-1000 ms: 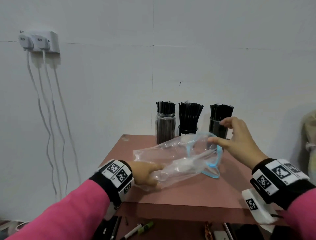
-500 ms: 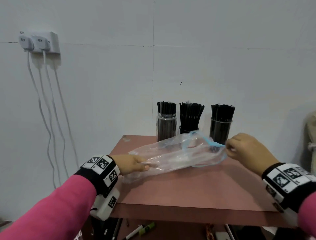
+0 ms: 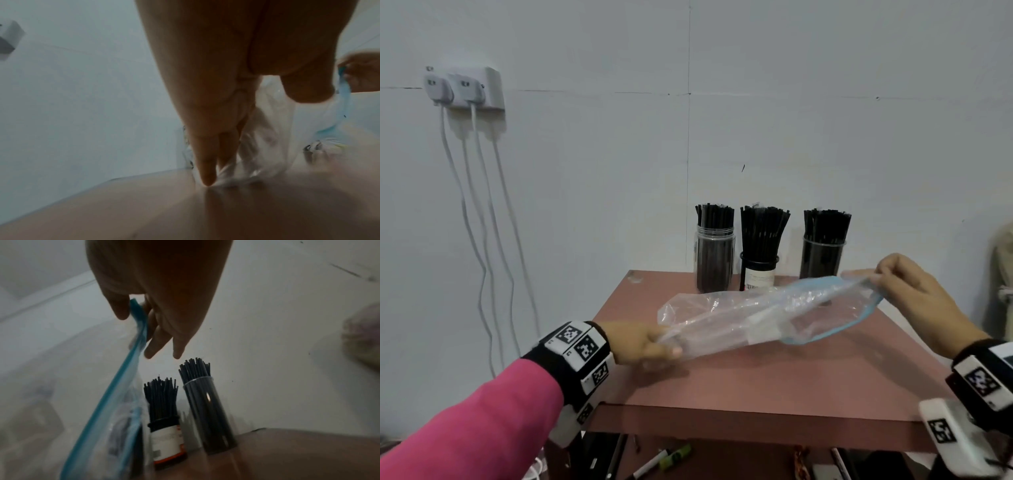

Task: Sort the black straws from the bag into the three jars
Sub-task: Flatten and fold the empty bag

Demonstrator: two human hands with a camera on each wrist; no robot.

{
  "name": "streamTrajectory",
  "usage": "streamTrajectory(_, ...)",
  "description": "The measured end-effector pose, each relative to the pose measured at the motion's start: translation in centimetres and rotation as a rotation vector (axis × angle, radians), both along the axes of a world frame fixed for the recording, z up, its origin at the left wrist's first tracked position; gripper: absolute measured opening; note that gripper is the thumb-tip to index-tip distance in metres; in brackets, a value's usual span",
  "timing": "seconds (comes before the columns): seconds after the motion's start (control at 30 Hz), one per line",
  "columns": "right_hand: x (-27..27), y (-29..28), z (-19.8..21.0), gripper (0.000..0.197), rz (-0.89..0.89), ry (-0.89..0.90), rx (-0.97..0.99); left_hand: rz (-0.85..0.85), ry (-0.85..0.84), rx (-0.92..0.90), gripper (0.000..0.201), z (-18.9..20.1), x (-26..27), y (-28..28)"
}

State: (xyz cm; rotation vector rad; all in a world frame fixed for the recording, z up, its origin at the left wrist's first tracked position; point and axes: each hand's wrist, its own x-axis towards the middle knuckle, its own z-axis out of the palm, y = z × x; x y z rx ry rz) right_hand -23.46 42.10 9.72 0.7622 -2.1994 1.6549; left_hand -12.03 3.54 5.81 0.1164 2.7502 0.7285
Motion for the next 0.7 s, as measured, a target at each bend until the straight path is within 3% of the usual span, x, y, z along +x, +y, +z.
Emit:
streamTrajectory(0.07, 0.3, -0.9, 0.4, 0.052, -0.052, -0.022, -0.109, 0.105, 0.065, 0.006, 0.046, 0.8, 0.3, 0.5)
streamTrajectory(0.1, 0.4, -1.5, 0.6, 0.045, -0.082, -0.02, -0.11, 0.16, 0.098, 0.016, 0.046, 1.2, 0.3, 0.7)
streamTrajectory(0.2, -0.2, -3.4, 0.7, 0.018, -0.25, 0.039, 0.083, 0.311, 0.131, 0.077, 0.054, 1.5, -0.4, 1.2)
streamTrajectory(0.33, -1.4, -4.6, 1.0, 0.03, -0.382, -0.058, 0.174, 0.469, 0.148, 0.062, 0.045, 1.7, -2.3, 1.9)
streamTrajectory(0.4, -1.0, -5.4, 1.8, 0.04, -0.48, 0.145, 0.262, 0.471, 0.16, -0.043, 0.05, 1.9, -2.9, 2.3)
streamTrajectory(0.5, 1.2, -8.4, 1.6, 0.04, -0.47, 0.835, 0.54, 0.431, 0.159, -0.129, 0.054, 1.8, -4.0, 2.2)
streamTrajectory(0.53, 2.1, -9.7, 0.5, 0.048, -0.415, 0.951, 0.71, 0.414, 0.144, -0.159, 0.05, 1.8, -4.2, 2.3)
streamTrajectory(0.57, 2.9, -10.9, -0.7, 0.064, -0.365, 0.911, 0.905, 0.397, 0.126, -0.188, 0.047, 2.0, -4.3, 2.4)
streamTrajectory(0.63, 4.0, -12.2, -2.7, 0.092, -0.293, 0.462, 1.228, 0.389, 0.098, -0.223, 0.047, 2.2, -4.2, 2.7)
streamTrajectory(0.7, 3.4, -11.9, -3.8, 0.101, -0.144, 0.027, 1.25, 0.385, 0.064, -0.254, 0.052, 2.4, -3.9, 3.0)
